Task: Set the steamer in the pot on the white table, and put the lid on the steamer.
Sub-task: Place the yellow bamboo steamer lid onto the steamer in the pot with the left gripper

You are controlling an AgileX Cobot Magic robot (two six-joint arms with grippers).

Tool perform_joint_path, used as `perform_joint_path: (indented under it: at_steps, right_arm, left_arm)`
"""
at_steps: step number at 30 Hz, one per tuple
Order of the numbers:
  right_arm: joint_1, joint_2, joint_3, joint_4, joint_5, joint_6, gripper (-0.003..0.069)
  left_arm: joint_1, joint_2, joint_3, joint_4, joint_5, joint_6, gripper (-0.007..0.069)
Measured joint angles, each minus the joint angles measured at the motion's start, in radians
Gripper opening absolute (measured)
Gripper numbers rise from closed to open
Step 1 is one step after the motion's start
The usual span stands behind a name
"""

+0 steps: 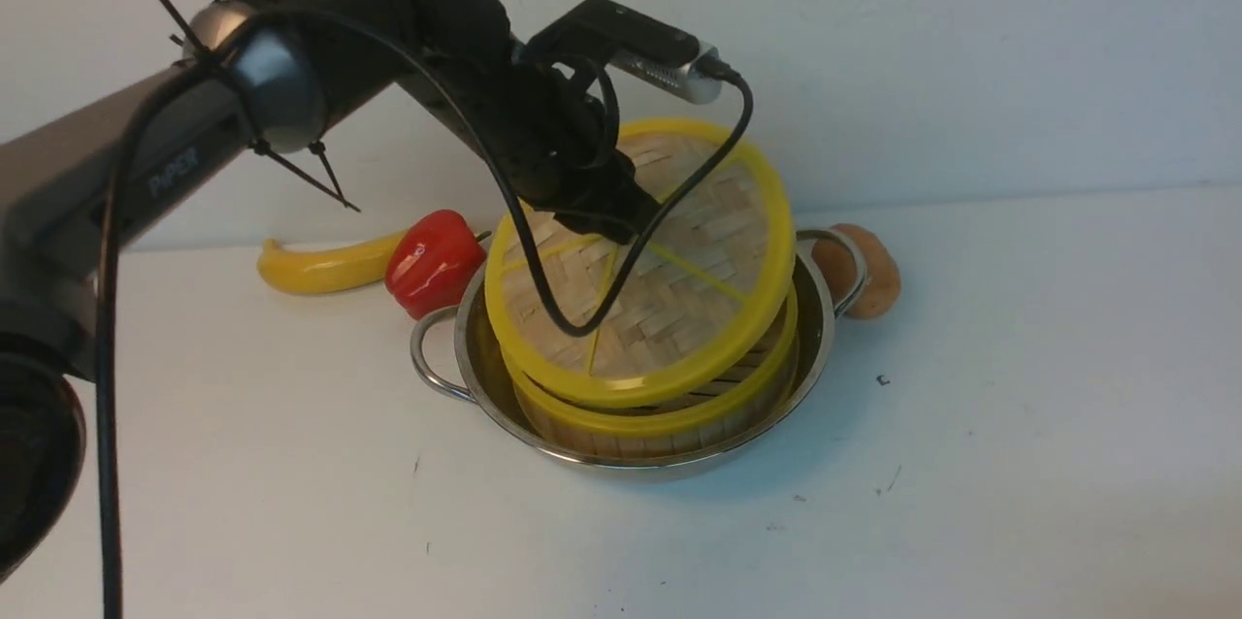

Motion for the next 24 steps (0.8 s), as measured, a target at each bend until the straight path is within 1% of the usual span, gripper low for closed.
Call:
perform_joint_path:
  at_steps: [2,6,14,18,24]
  right_arm:
    - [0.0,0.0,0.0,0.0,0.0,0.0,0.0243]
    - [0.0,0.0,0.0,0.0,0.0,0.0,0.0243]
    - [0.0,0.0,0.0,0.0,0.0,0.0,0.0243]
    - [0.0,0.0,0.0,0.0,0.0,0.0,0.0243]
    - [0.0,0.0,0.0,0.0,0.0,0.0,0.0243]
  left_arm:
    - [-0.001,0.0,-0.006,0.04,0.016,-0.037,0.0118]
    - [-0.001,0.004,-0.006,0.073,0.036,-0.051,0.0118]
    - [-0.031,0.043,-0.006,0.073,0.035,-0.018,0.0118]
    - [-0.069,0.054,-0.006,0.074,-0.005,-0.009,0.0118]
    - [-0.081,0.054,-0.006,0.081,-0.048,-0.009,0.0118]
